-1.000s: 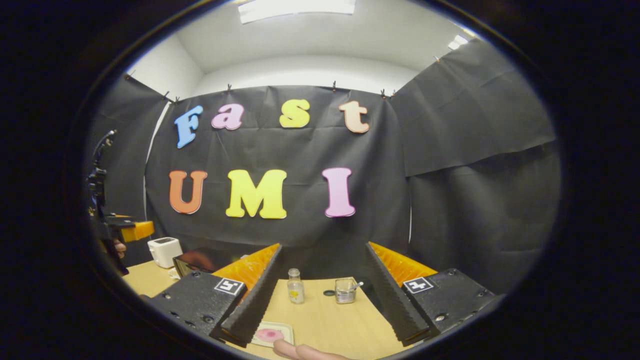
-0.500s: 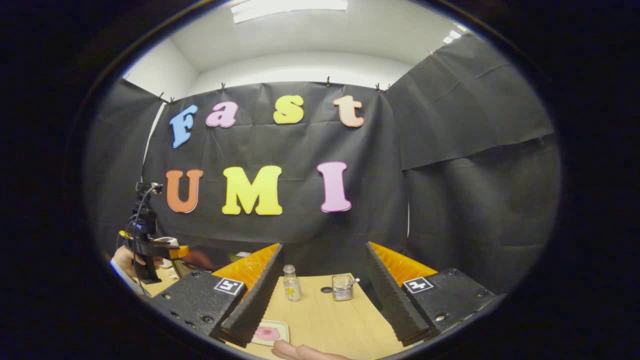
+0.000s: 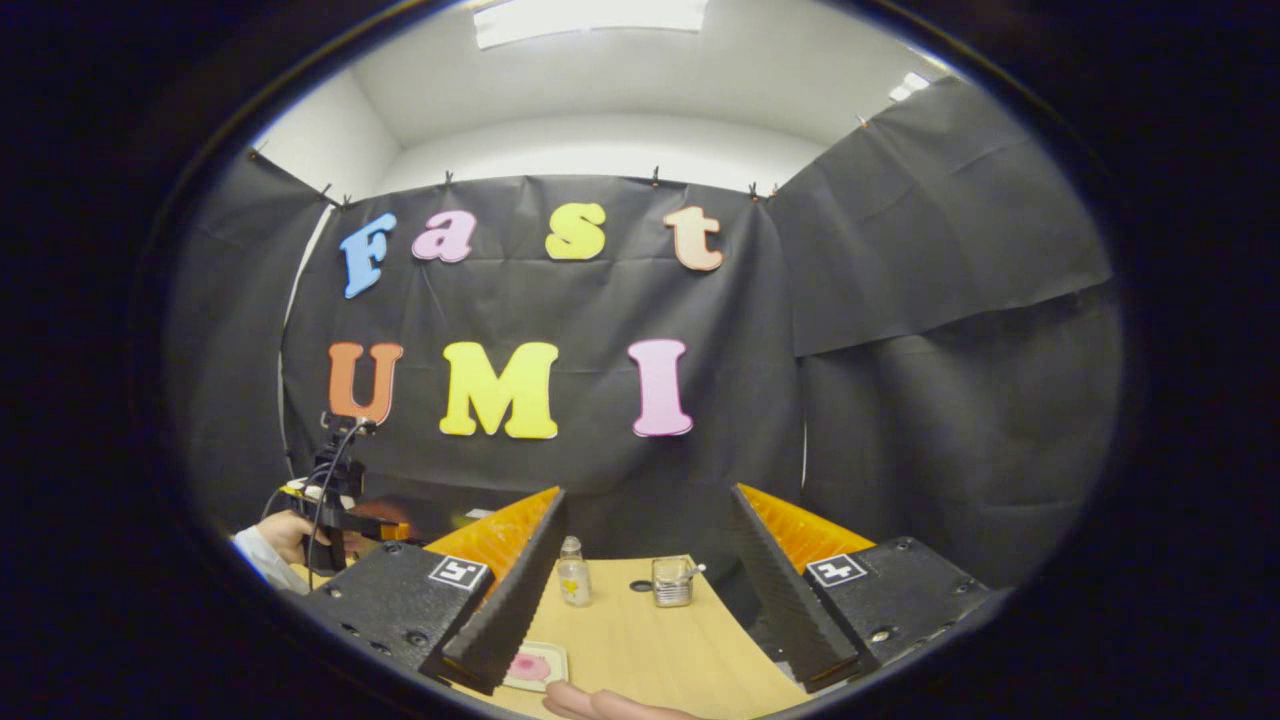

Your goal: Open the electric oven with the left hand, put the food in, and close the electric oven.

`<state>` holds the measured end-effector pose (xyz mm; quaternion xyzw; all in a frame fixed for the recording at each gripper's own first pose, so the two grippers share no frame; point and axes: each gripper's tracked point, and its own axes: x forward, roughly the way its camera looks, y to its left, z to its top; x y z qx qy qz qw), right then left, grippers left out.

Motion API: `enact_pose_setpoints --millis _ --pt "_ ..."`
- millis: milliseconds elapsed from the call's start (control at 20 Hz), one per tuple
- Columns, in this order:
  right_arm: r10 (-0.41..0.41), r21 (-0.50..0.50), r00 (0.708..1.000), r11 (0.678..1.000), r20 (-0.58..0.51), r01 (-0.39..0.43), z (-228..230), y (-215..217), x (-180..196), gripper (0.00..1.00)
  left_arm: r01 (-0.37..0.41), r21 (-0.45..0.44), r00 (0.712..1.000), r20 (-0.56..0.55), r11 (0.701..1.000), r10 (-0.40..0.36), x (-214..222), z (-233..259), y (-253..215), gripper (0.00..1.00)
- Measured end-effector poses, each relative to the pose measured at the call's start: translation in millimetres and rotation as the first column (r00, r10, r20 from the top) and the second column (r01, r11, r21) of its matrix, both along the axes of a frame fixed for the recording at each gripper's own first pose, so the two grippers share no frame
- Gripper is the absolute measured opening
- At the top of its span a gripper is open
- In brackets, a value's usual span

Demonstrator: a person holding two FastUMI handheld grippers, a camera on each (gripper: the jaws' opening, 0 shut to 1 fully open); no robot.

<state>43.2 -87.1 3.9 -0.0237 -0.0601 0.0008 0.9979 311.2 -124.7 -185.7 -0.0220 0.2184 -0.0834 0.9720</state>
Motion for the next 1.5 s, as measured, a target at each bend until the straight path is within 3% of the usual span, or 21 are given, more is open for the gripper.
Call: enact_pose_setpoints --millis 50,100,200,250,300,550,650,1100,1500 --pt "0.004 -0.001 1.0 1.0 0.004 -0.004 1.5 2.3 -4.4 0.96 0.007 0.01 1.0 0.001 1.0 -0.007 8.6 -5.1 -5.1 0.87" --pt "0.011 -0.003 1.0 1.0 0.004 -0.011 1.6 4.9 -7.5 0.96 -0.004 0.017 1.0 -0.011 1.0 0.005 7.2 -7.1 -6.1 0.94" --pt "0.022 -0.001 1.0 1.0 -0.005 -0.022 -0.1 8.7 -15.0 0.96 -0.012 0.025 1.0 -0.008 1.0 0.013 9.8 -8.8 -4.4 0.96" --pt "0.026 0.0 1.0 1.0 -0.009 -0.026 0.2 10.2 -19.2 0.96 -0.011 0.021 1.0 -0.008 1.0 0.011 8.8 -8.2 -5.7 0.86" --pt "0.026 0.001 1.0 1.0 -0.014 -0.026 -0.7 10.6 -23.4 0.96 -0.004 0.017 1.0 -0.006 1.0 0.004 7.6 -8.3 -5.1 0.97" --pt "0.02 -0.005 0.999 1.0 -0.025 -0.02 2.2 6.1 -48.1 0.96 0.026 0.005 1.0 0.005 1.0 -0.026 -18.7 -9.9 -1.8 0.97" --pt "0.011 -0.005 1.0 1.0 -0.021 -0.011 3.4 5.0 -60.4 0.96 0.046 0.046 0.999 0.028 0.998 -0.047 -30.8 -12.6 0.7 0.96" --pt "0.026 0.026 0.999 0.999 -0.029 -0.025 -8.2 13.8 -97.7 0.96 0.042 0.034 0.999 0.004 0.999 -0.042 -93.7 -47.8 9.3 0.96" --pt "0.04 -0.007 0.998 0.999 -0.054 -0.04 -15.7 31.0 -116.2 0.96 0.049 0.046 0.998 -0.038 0.998 -0.047 -130.9 -91.5 10.3 0.96"
